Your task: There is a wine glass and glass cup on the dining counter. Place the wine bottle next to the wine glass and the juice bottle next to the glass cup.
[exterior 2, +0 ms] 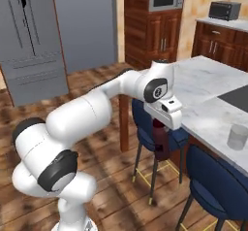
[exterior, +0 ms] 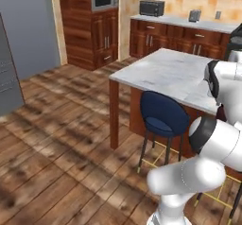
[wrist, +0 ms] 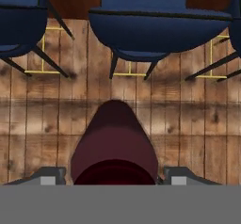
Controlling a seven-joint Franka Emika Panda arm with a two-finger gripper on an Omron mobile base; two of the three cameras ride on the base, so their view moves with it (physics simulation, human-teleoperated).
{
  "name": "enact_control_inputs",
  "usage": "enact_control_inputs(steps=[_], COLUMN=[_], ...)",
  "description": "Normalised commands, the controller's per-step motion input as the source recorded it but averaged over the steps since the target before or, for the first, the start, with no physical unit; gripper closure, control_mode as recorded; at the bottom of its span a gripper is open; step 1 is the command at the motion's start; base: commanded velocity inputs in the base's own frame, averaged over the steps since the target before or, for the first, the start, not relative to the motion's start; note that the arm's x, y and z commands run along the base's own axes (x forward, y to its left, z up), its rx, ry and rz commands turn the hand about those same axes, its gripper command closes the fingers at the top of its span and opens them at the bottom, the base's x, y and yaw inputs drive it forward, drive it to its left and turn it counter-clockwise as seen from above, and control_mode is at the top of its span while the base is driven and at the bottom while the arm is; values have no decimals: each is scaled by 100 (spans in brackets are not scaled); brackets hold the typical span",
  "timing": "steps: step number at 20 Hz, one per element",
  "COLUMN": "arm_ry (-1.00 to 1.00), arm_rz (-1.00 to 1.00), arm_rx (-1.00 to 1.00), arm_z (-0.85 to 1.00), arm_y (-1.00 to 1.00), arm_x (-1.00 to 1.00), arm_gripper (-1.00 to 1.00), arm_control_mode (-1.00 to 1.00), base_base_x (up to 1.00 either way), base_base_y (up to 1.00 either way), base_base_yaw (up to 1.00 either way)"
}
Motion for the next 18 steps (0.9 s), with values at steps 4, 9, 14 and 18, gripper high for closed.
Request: enact_control_inputs(steps=[4,9,14,18], arm_ry=[0,0,0,0], arm_rz=[0,0,0,0], arm_rx=[0,0,0,0], arm_z=[0,0,0,0], arm_y=[0,0,0,0], arm_x=[0,0,0,0], arm_gripper=[100,100,100,100], arm_control_mode=[100,100,100,100], base_base_x=[68,70,66,52], base_base_y=[36,36,32,19], base_base_yaw=[-43,-42,-45,-55])
